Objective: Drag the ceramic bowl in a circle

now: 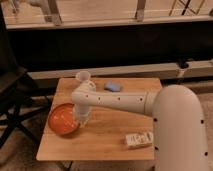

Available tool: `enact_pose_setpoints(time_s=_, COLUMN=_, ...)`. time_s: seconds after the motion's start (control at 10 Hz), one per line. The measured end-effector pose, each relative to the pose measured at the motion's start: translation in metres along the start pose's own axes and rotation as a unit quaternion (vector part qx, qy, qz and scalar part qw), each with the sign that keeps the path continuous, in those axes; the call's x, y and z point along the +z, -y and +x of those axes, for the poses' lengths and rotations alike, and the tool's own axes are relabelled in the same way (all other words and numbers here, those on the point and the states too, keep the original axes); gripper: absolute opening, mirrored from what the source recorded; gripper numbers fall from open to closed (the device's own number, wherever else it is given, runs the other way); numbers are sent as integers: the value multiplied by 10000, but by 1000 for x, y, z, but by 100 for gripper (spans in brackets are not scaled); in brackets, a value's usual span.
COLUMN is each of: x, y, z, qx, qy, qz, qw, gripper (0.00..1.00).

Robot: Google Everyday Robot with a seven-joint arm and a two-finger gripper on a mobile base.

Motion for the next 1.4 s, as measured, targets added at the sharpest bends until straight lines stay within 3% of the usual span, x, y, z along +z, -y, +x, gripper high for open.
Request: enact_pose_setpoints(time_s=1.4, x=-2, y=-15, z=0, qx=350, qy=82, qz=146, qw=9992, gripper=0)
